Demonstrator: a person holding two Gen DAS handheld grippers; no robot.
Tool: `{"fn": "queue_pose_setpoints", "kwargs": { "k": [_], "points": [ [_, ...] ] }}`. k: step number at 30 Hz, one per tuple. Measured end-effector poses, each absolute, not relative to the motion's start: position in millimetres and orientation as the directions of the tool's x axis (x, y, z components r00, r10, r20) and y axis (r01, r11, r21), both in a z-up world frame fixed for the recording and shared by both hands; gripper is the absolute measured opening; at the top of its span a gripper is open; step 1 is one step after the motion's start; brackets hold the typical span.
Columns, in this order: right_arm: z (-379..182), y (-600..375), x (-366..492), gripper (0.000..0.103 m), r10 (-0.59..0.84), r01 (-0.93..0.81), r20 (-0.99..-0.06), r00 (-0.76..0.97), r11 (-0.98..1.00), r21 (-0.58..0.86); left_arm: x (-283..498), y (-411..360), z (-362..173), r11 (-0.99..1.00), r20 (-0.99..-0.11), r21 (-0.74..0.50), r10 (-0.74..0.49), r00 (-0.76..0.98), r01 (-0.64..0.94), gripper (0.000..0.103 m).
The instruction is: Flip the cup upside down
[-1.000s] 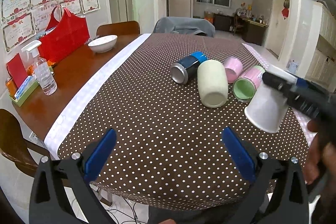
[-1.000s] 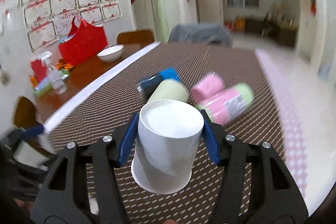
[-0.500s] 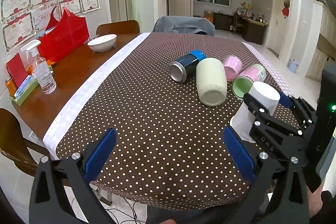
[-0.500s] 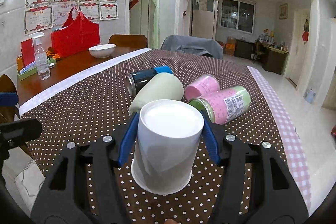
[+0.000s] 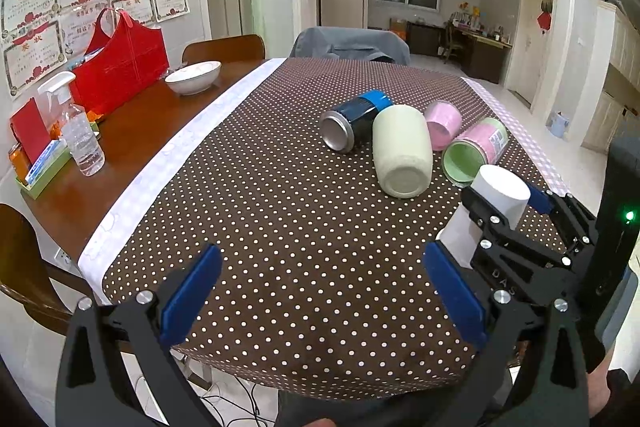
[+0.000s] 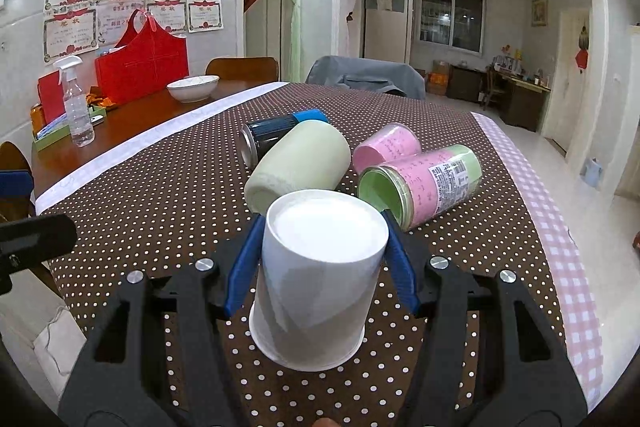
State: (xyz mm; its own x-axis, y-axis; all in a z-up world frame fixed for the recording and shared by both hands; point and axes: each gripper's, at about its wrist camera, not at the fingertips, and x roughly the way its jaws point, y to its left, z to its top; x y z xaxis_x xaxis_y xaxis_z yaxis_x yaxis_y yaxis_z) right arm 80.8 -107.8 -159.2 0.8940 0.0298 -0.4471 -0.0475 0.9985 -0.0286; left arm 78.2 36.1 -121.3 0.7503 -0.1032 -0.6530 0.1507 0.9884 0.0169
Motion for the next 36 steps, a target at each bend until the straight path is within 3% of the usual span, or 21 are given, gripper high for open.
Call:
{"fn": "queue_pose_setpoints", "kwargs": {
  "k": [6,8,11,36],
  "points": [
    [-163,-109,78,0.062,0.039,-0.056,-0.464,0.885,0.998,-0.023,79,34,-124,0.988,-0.659,0.017,-0.104,0.745,0.153,0.099],
    [-163,-109,75,0.081,0.043,-0.061,-0.461,0.886,0.998,-0.025,79,34,-124,0.988,-0.659,0.016,-0.105,0.745,0.154,0.099],
    [-163,-108,72,0.096,0.059,-0.077,-0.464,0.884,0.997,-0.02,79,34,-123,0.988,-0.658,0.015,-0.107,0.745,0.155,0.099],
    [-99,-126,43,0.097,0.071,-0.052,-0.439,0.896,0.997,0.056,54,19,-90,0.981,-0.581,0.024,-0.142,0.802,0.192,0.099]
  ]
}}
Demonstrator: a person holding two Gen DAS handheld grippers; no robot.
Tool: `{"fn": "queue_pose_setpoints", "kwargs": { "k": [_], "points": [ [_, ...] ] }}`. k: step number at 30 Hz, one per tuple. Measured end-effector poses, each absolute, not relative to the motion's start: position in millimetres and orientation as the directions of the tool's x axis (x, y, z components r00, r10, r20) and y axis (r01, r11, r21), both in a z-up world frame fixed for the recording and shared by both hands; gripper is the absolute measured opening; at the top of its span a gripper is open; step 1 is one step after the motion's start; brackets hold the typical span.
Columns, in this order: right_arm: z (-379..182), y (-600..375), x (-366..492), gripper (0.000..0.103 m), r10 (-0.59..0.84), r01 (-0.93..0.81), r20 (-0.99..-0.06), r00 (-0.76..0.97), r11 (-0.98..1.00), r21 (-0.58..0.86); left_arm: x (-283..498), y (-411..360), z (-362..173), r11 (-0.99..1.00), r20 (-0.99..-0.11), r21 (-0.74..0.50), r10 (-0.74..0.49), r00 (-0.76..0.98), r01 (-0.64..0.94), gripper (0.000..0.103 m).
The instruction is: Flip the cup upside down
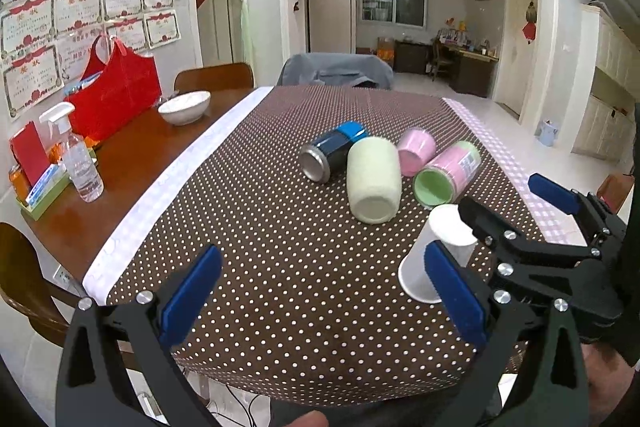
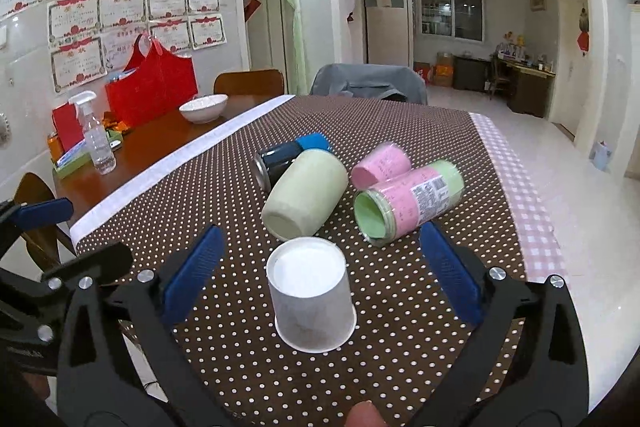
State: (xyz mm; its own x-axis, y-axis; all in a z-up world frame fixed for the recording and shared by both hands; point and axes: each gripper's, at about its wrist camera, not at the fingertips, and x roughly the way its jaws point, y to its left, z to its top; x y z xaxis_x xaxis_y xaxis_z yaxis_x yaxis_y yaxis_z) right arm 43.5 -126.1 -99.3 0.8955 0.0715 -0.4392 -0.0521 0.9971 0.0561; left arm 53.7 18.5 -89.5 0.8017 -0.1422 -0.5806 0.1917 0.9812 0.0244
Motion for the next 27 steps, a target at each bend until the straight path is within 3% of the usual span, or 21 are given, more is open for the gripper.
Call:
{"fn": "queue_pose_setpoints", "kwargs": {
  "k": [16,27],
  "points": [
    [-49,-164,-5,0.097,0.036,0.038,-0.37,0.928,0.981,0.191,18,0,-47,0.978,-0.478,0.081,-0.129,0.869,0.19,0.099],
    [-20,-162,-47,0.097,-0.015,0.057,-0.262,0.965,0.987,0.154,-2,-10,-23,0.978,-0.407,0.124,-0.102,0.908,0.165,0.099]
  ]
}}
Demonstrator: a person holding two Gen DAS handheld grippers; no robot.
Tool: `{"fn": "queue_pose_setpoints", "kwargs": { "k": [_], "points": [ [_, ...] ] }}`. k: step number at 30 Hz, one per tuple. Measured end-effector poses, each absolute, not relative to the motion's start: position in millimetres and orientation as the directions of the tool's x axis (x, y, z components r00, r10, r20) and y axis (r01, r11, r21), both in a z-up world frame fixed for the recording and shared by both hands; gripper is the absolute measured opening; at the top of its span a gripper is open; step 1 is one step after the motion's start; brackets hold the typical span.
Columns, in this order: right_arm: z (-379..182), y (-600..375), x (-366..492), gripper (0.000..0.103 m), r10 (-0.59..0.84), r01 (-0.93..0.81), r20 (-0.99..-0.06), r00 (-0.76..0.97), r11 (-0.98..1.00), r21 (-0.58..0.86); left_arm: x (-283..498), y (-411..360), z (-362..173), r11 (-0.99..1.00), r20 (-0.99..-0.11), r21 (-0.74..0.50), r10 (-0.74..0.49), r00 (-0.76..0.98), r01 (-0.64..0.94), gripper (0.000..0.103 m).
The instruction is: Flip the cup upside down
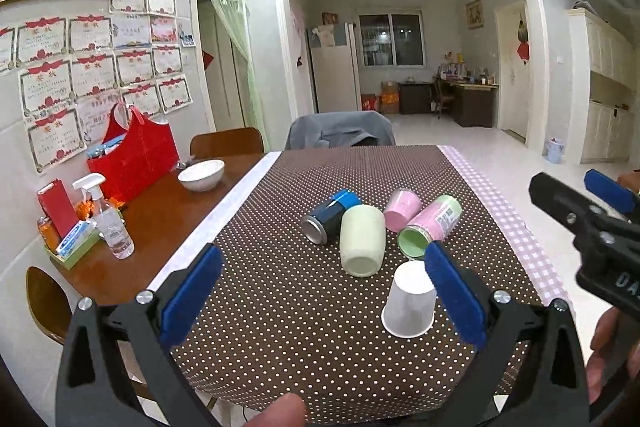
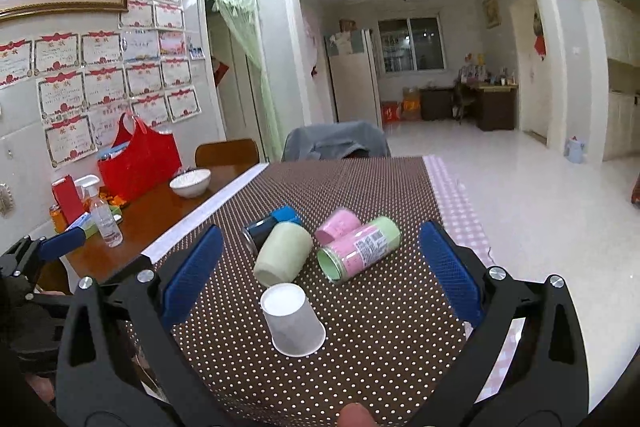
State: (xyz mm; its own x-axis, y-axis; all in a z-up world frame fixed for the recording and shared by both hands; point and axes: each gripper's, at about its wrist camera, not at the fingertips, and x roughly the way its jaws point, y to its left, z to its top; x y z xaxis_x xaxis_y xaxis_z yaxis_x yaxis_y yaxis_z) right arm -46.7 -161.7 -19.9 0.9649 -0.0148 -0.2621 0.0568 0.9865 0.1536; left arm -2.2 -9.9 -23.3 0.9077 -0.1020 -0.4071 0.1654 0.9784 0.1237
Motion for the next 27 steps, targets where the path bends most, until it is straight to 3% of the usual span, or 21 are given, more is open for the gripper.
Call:
{"fn": "queue_pose_setpoints", "kwargs": {
  "k": [27],
  "points": [
    [-12,-154,-56,0.097,-0.034,0.067,-0.231,0.972,0.988,0.136,-13,1,-10,0.985,-0.36,0.125,-0.063,0.931,0.115,0.099]
  ]
}}
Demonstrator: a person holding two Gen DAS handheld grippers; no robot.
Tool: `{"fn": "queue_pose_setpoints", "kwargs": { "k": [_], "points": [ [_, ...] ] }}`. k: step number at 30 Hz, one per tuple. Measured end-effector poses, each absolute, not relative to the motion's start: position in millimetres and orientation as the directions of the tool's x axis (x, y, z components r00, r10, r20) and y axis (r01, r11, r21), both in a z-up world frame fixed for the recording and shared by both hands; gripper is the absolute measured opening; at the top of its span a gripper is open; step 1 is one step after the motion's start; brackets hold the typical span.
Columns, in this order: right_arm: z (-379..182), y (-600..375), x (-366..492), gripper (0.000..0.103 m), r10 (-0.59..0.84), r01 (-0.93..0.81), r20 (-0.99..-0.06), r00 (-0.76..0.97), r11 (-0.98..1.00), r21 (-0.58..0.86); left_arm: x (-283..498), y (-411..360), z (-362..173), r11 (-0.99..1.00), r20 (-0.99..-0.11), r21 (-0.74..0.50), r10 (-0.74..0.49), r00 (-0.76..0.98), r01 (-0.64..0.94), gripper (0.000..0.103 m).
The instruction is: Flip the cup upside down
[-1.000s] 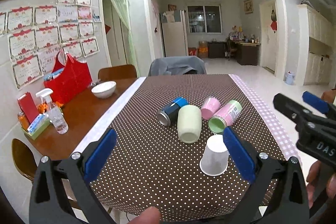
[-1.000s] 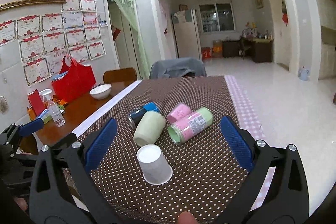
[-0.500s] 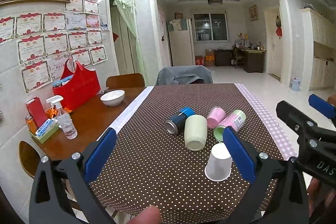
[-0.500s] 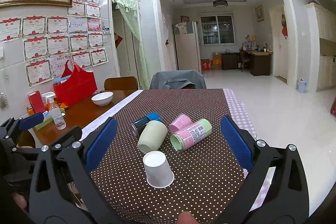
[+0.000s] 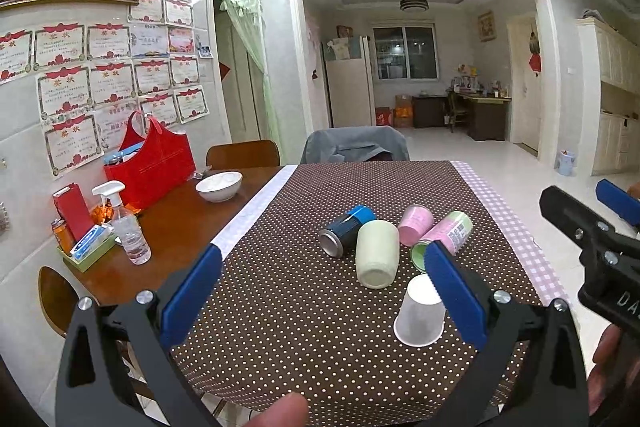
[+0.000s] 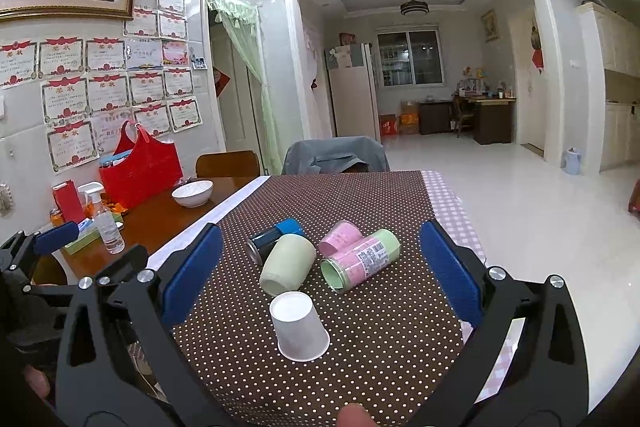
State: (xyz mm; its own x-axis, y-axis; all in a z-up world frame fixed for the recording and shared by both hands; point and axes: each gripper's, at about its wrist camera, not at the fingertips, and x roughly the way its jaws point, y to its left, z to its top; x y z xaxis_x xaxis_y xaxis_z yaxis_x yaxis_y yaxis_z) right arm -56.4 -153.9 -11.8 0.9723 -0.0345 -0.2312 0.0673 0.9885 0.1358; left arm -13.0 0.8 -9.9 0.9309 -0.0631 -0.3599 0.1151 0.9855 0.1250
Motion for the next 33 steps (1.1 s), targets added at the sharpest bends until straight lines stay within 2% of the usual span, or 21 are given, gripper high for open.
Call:
{"fn": "queue_pose_setpoints", "kwargs": {
  "k": [33],
  "points": [
    [-15.1,-154.0,-55.1,0.097,-0.032,0.066,-0.236,0.971,0.988,0.137,-14.3,3.3,-8.0,0.986,-0.352,0.132,-0.048,0.935,0.101,0.099]
  ]
}}
